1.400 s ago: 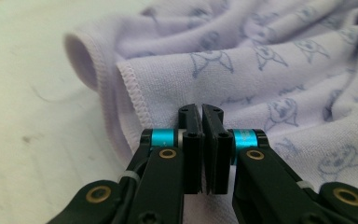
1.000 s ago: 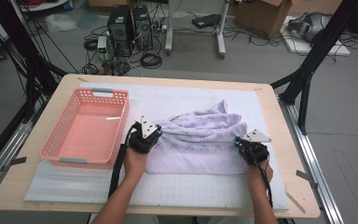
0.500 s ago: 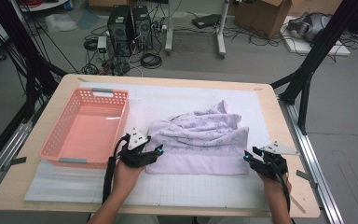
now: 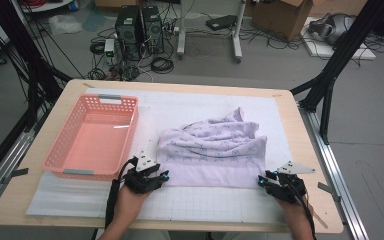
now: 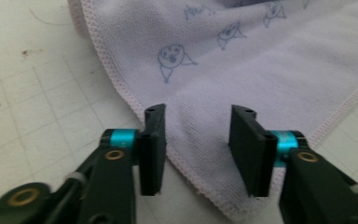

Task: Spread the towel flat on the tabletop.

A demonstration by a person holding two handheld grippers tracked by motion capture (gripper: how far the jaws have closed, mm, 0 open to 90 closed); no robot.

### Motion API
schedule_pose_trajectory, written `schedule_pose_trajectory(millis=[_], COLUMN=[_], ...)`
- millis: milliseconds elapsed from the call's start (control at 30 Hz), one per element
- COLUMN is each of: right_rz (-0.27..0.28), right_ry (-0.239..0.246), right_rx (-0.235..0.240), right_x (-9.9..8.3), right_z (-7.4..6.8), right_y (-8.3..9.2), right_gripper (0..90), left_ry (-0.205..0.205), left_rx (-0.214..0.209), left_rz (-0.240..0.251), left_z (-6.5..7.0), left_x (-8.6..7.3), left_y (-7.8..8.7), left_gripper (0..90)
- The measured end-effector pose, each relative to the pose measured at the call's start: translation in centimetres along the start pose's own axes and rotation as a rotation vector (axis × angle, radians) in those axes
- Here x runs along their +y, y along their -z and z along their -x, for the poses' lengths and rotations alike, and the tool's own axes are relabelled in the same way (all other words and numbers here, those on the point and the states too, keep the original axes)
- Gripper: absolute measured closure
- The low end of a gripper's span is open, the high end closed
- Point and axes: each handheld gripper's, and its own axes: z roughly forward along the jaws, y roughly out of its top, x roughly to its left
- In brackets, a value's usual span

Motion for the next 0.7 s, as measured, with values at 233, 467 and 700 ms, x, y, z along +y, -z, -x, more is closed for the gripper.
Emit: schedule_pose_trajectory(millis=[233,467,700], right_rz=[-0.004,-0.008,-0.008], right_ry=[-0.033,-0.031,-0.016], right_rx=[0.038,0.043,0.042], right_x=[-0.3,-1.5,-3.1], right_z=[-0.3,-1.3,-3.2], right_y=[0.4,2.1,4.8], right_gripper=[86.0,86.3,86.4], left_ry=[0.031,0.083,0.087], left_rx=[-0.039,-0.090,-0.126], left_rz=[-0.005,0.041,0.057], left_z=[-0.2,0.4,1.9], left_x=[-0.6,-2.3,-4.6], left_y=[0.8,3.4,6.3], left_gripper=[88.1,88.2,88.2])
